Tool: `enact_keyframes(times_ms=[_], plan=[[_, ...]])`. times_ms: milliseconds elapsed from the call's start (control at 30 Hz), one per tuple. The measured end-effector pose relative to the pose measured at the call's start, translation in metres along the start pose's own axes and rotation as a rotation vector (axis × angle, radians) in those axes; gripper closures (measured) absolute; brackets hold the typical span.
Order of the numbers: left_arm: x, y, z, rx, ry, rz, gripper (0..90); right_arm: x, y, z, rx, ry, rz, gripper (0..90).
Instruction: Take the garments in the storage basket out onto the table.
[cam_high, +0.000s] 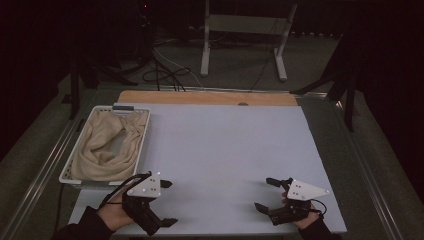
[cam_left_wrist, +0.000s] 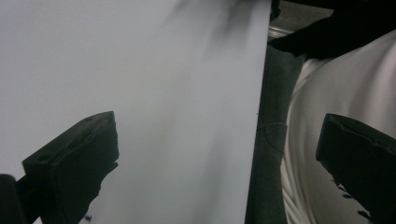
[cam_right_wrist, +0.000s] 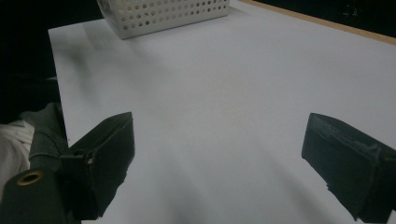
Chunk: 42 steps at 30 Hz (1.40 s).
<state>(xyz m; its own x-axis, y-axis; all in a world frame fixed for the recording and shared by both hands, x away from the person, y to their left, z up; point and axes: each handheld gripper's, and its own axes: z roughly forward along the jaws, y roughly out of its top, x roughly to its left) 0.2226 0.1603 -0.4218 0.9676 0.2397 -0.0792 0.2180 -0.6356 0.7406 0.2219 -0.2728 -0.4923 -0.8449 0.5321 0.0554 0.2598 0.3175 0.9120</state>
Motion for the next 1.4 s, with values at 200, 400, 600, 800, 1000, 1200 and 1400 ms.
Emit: enact_keyframes(times_ms=[200,400,600,800,1000,1200,1400], plan=[[0.007,-0.002,-0.017,-0.025,0.056,-0.020,0.0,0.001,0.001,-0.002,-0.013,0.006,-0.001,9.8],[0.013,-0.001,-0.040,-0.028,0.117,-0.030,0.0,0.002,0.001,-0.001,-0.007,0.005,-0.001,9.8],[0.021,0.000,-0.056,-0.037,0.154,-0.040,0.0,0.002,0.001,-0.002,-0.013,0.005,0.002,9.8],[0.038,-0.005,-0.073,-0.013,0.223,-0.061,0.0,0.001,0.001,-0.001,-0.007,-0.004,-0.002,9.8],[0.059,-0.016,-0.095,0.006,0.299,-0.110,0.0,0.001,0.001,-0.001,-0.006,-0.007,0.001,9.8],[0.075,-0.030,-0.113,0.013,0.349,-0.165,0.0,0.001,0.001,-0.001,-0.006,-0.012,0.008,9.8],[0.086,-0.047,-0.115,0.033,0.364,-0.224,0.0,0.001,0.000,0.000,0.003,-0.013,0.003,9.8]])
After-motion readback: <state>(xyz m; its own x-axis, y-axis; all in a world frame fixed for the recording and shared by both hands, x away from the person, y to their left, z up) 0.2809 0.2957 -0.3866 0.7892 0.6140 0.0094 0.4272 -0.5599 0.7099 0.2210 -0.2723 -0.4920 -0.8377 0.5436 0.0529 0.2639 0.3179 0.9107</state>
